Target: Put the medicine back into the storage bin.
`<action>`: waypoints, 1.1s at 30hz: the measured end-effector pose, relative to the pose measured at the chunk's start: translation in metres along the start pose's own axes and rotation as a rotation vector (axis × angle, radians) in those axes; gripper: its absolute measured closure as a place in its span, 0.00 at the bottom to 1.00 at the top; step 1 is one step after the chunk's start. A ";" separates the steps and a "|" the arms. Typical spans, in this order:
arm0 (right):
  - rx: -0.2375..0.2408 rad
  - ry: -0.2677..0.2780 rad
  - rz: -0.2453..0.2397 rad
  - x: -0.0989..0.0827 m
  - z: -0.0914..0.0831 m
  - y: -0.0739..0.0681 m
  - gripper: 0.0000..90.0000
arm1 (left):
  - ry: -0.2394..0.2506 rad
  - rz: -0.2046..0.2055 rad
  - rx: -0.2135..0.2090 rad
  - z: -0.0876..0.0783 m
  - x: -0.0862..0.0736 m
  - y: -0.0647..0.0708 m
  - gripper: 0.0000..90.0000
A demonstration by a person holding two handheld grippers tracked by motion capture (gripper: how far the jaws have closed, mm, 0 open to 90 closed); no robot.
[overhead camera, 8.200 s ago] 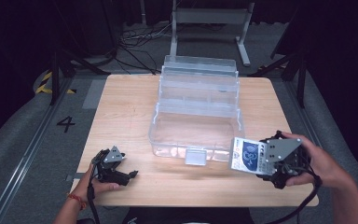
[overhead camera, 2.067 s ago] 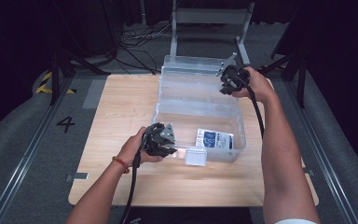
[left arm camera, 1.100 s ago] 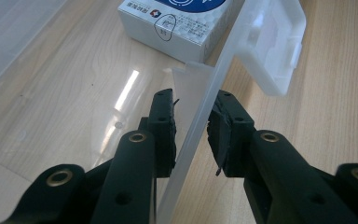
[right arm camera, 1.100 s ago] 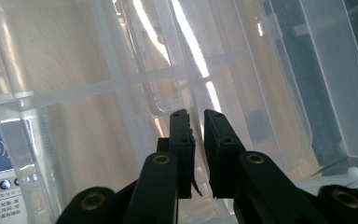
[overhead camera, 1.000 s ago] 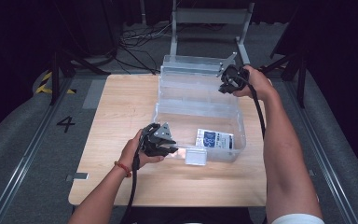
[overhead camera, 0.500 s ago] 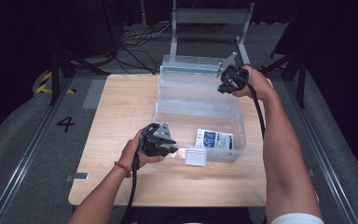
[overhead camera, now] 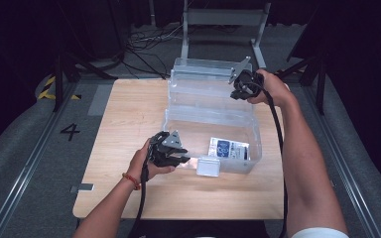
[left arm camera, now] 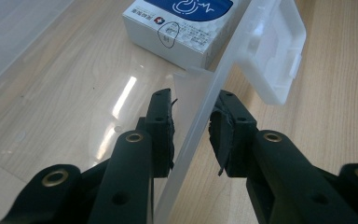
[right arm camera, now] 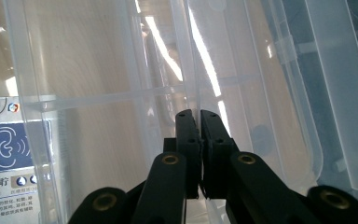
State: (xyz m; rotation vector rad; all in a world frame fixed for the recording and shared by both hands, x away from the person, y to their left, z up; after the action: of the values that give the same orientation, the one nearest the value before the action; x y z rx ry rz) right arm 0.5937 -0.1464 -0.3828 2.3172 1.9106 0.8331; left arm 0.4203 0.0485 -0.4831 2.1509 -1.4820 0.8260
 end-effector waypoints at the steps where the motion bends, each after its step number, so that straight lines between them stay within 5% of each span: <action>1: 0.005 0.002 0.001 0.001 0.000 -0.001 0.98 | -0.001 -0.002 0.002 0.000 0.000 0.000 0.77; 33: 0.019 0.047 -0.088 0.007 -0.032 -0.030 1.00 | 0.017 -0.001 0.025 0.001 0.000 0.004 0.75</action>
State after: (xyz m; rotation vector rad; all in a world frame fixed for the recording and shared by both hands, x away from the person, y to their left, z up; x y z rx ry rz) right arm 0.5543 -0.1422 -0.3628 2.2245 2.0309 0.8720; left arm 0.4170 0.0464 -0.4838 2.1570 -1.4703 0.8644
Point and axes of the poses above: each handheld gripper's, and its own axes: z roughly forward along the jaws, x roughly out of its top, y roughly to its right, the point moved 10 cm from there along z, roughly forward along the jaws, and after that the axes turned 2 degrees about -z, right-handed, at the moved point
